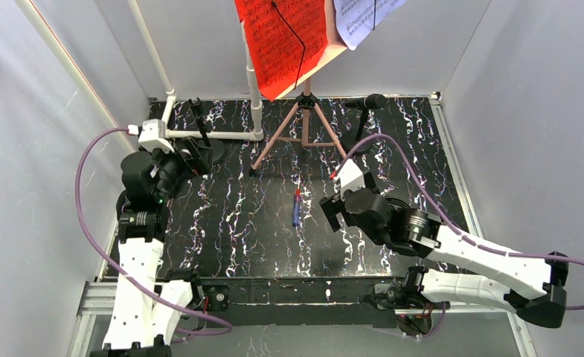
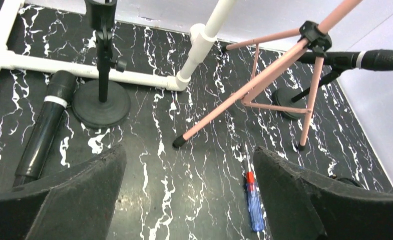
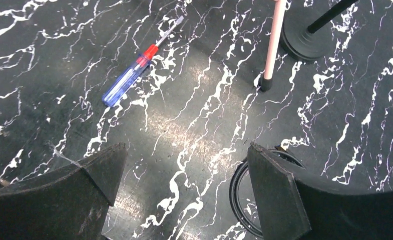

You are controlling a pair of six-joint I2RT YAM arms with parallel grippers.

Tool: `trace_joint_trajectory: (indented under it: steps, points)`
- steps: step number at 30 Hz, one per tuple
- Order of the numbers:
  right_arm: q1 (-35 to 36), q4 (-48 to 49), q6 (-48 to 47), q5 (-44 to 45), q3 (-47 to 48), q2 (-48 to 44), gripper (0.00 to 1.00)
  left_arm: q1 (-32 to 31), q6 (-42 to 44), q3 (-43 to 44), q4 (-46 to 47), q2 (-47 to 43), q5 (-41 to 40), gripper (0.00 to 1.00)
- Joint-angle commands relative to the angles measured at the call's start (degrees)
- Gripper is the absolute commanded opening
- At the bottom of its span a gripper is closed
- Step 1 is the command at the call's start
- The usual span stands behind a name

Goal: Pack up the instrument practice props

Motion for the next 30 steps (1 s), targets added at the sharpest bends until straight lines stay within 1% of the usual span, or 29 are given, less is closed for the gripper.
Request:
trace_joint_trajectory:
  steps: [1, 2, 3, 5, 6, 7, 8, 12, 14, 17, 20, 22, 24, 30]
  points:
    - [-3.9, -1.7, 2.2, 0.4, 5.3, 5.4, 0.99, -0.1, 1.7, -2.4, -6.1, -5.2, 0.8, 0.98]
    - [-6.4, -1.2, 1.7, -1.8, 5.7, 6.6, 0.99, -0.2, 2.1, -2.7, -6.7, -6.1, 0.1, 0.98]
    - [-10.7, -0.6, 1.3, -4.6, 6.1, 7.5, 0.99, -0.5, 2.8, -3.0, -7.2, -6.8, -0.8, 0.98]
    - [-17.4, 1.4, 0.3, -12.1, 6.3, 8.5, 0.99, -1.6, 3.9, -3.3, -8.3, -7.4, -3.0, 0.98]
    - [-20.3, 2.7, -0.1, -13.8, 6.2, 8.6, 0.99, -1.7, 4.5, -3.3, -8.9, -7.5, -3.8, 0.98]
    - [-23.5, 3.8, -0.5, -17.2, 6.1, 8.9, 0.99, -3.6, 5.1, -3.0, -9.4, -7.6, -4.5, 0.98]
    - [-26.4, 4.8, -0.8, -18.7, 6.3, 9.1, 0.99, -4.4, 5.4, -2.9, -9.8, -7.9, -5.1, 0.98]
    - [-38.8, 8.4, -1.3, -30.0, 6.9, 11.2, 0.99, -7.0, 6.1, -2.8, -10.6, -8.0, -6.8, 0.98]
    - [-44.3, 10.7, -1.1, -35.1, 7.3, 12.1, 0.99, -8.2, 6.7, -2.8, -11.0, -8.0, -8.1, 0.98]
    - [-50.9, 15.7, -0.3, -40.3, 7.1, 12.8, 0.99, -9.3, 7.1, -2.7, -11.4, -8.0, -9.8, 0.98]
    - [-56.2, 23.6, 2.3, -44.8, 5.5, 13.5, 0.99, -9.6, 7.1, -2.7, -11.3, -7.7, -10.0, 0.98]
    - [-58.5, 28.4, 3.5, -46.5, 4.5, 14.2, 0.99, -9.9, 7.2, -2.7, -11.2, -7.4, -9.8, 0.98]
    - [-60.0, 34.7, 4.1, -47.5, 3.3, 14.8, 0.99, -10.1, 7.2, -2.7, -11.2, -7.4, -9.8, 0.98]
    - [-61.5, 47.6, 3.5, -47.4, 3.6, 19.8, 0.99, -10.4, 7.3, -2.7, -11.2, -6.9, -9.8, 0.98]
